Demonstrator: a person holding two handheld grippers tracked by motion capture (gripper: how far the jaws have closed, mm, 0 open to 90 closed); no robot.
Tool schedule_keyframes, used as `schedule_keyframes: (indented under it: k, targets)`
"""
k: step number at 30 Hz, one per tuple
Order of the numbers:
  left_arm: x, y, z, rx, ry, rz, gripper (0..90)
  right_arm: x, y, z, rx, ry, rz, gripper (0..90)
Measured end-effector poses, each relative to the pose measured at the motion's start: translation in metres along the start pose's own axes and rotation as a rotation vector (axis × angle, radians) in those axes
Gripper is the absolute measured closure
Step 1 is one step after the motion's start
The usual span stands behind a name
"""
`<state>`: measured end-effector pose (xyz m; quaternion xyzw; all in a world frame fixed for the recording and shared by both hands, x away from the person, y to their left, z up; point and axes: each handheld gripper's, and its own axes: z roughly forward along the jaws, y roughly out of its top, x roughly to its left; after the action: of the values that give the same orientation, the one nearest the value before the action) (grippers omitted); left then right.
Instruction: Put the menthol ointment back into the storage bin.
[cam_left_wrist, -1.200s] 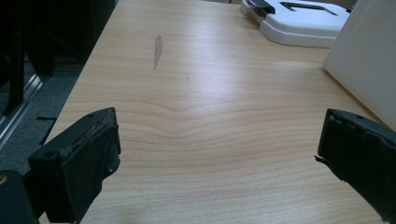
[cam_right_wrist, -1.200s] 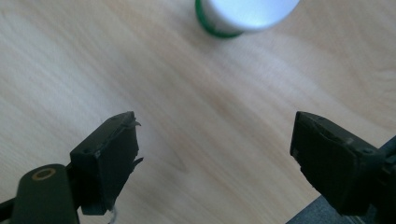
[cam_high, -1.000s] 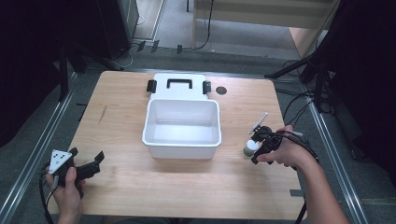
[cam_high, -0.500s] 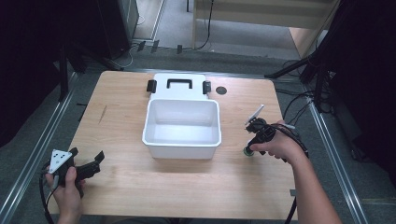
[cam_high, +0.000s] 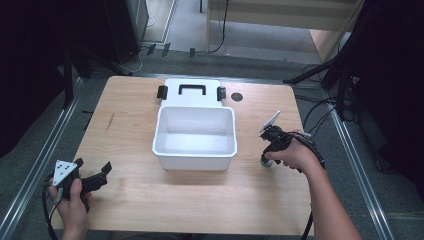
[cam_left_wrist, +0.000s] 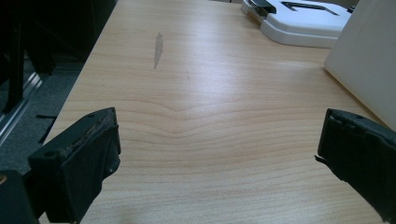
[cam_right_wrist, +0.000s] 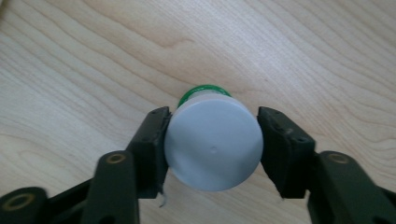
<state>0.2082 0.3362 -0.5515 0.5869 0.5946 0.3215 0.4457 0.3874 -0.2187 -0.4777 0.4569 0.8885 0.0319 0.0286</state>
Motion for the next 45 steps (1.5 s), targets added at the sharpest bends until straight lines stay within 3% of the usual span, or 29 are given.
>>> schedule_keyframes:
  k: [6,15,20,45]
  targets:
    - [0.000,0.000,0.000,0.001,0.000,0.000,0.0,-0.001,0.003,-0.006,0.012,-0.003,-0.012,51.4]
    - [0.000,0.000,0.000,-0.001,0.003,0.000,0.0,0.001,0.009,-0.033,-0.019,-0.002,-0.052,51.4]
    - [0.000,0.000,0.000,-0.002,0.004,0.001,0.0,0.007,0.016,-0.049,-0.022,-0.011,-0.124,51.4]
    - [0.000,0.000,0.000,-0.001,0.002,0.000,0.0,0.040,0.063,-0.118,-0.035,-0.016,-0.208,51.4]
